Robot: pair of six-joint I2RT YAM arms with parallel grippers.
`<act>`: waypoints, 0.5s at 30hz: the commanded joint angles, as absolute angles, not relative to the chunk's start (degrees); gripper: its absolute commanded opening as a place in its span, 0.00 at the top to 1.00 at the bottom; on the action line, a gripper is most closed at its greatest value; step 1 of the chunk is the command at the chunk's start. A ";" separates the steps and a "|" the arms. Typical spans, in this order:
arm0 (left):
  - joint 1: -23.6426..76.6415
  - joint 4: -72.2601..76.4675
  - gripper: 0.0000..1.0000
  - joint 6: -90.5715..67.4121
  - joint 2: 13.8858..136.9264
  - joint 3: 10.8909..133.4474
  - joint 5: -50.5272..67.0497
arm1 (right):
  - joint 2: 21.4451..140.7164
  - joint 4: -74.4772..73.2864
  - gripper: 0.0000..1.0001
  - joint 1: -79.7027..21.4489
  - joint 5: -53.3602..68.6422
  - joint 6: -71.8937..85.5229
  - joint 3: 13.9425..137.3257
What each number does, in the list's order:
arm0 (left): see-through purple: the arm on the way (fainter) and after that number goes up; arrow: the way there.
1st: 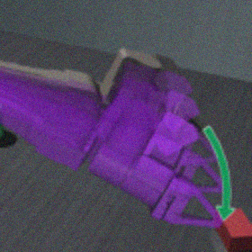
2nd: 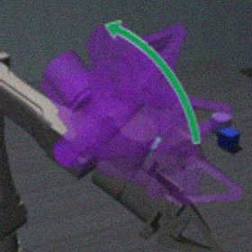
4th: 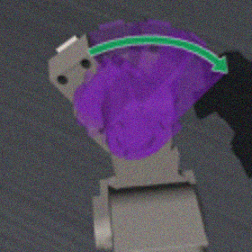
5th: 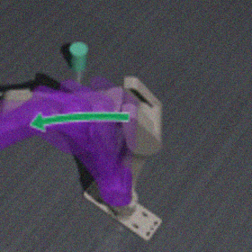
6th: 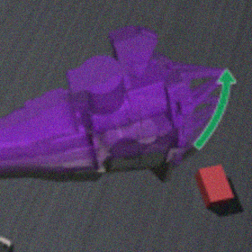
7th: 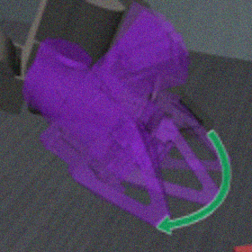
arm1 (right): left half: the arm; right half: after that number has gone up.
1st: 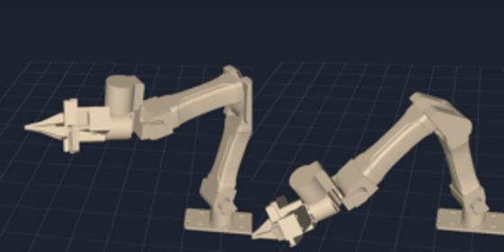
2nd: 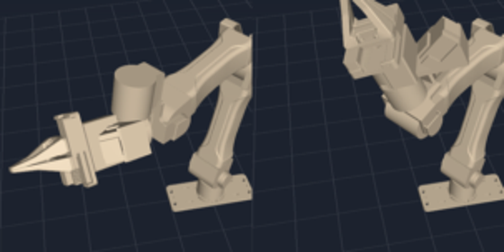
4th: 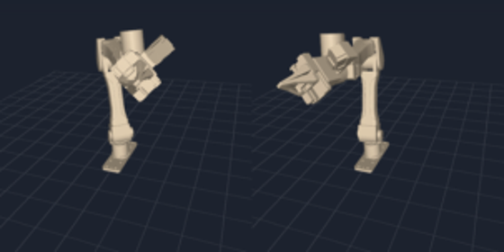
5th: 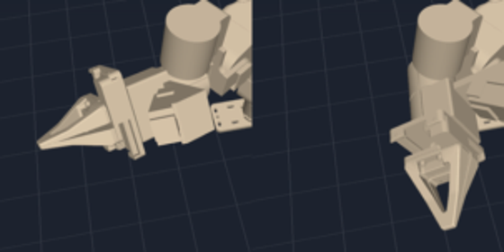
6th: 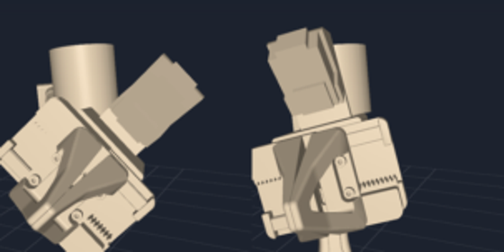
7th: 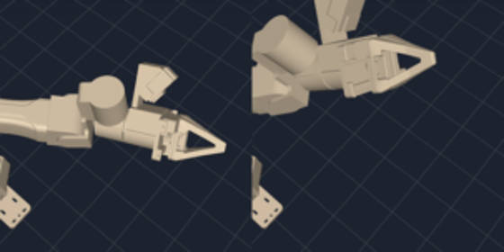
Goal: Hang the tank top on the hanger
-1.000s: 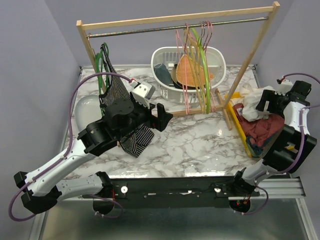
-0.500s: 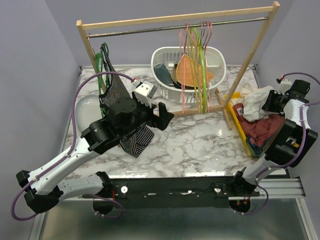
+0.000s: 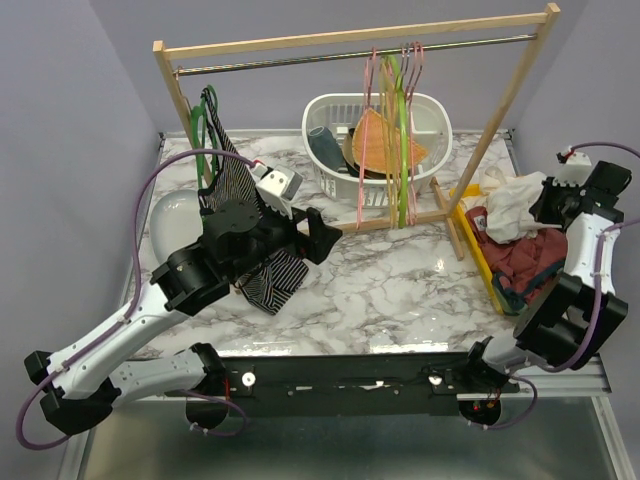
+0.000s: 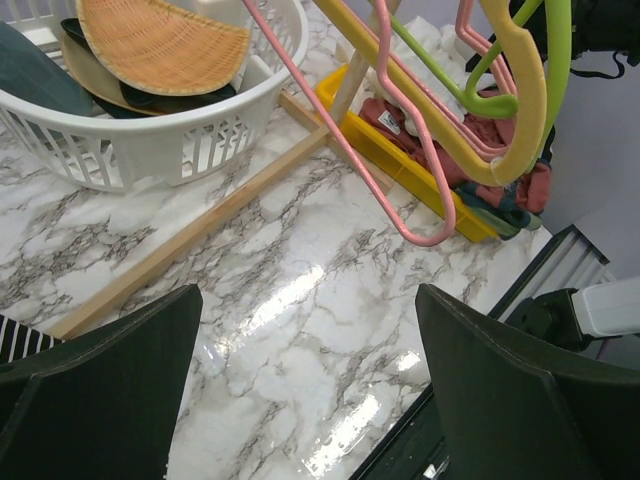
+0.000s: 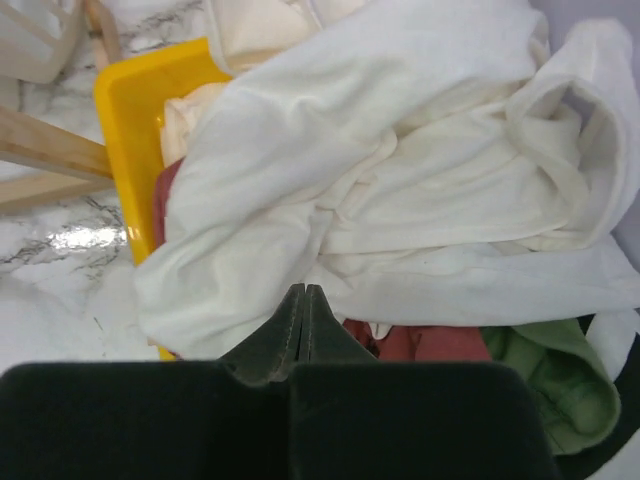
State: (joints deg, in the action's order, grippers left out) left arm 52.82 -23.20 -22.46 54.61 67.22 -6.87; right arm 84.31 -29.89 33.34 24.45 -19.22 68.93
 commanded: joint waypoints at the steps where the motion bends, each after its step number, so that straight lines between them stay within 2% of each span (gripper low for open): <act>1: 52.38 -22.15 0.01 -22.76 52.65 66.45 -5.54 | 80.51 -32.25 0.83 33.13 30.40 -23.20 68.29; 2: 52.38 -22.24 0.01 -22.76 52.56 66.45 -5.45 | 80.77 -33.13 0.74 33.13 31.02 -24.16 68.73; 3: 52.30 -22.41 0.01 -22.76 52.30 66.27 -5.54 | 81.99 -34.87 0.55 33.13 31.63 -24.34 69.77; 5: 52.30 -22.32 0.01 -22.68 51.77 66.01 -5.45 | 83.58 -35.77 0.42 33.13 31.82 -24.17 70.66; 7: 52.29 -22.32 0.01 -22.76 51.24 65.66 -5.36 | 86.21 -36.82 0.39 32.87 32.25 -24.00 71.80; 12: 52.12 -22.67 0.01 -23.03 50.54 65.04 -5.45 | 90.96 -37.97 0.38 31.38 30.94 -22.77 73.04; 15: 51.94 -22.50 0.01 -23.12 50.54 64.86 -5.36 | 93.07 -38.05 0.44 30.76 31.03 -22.33 72.95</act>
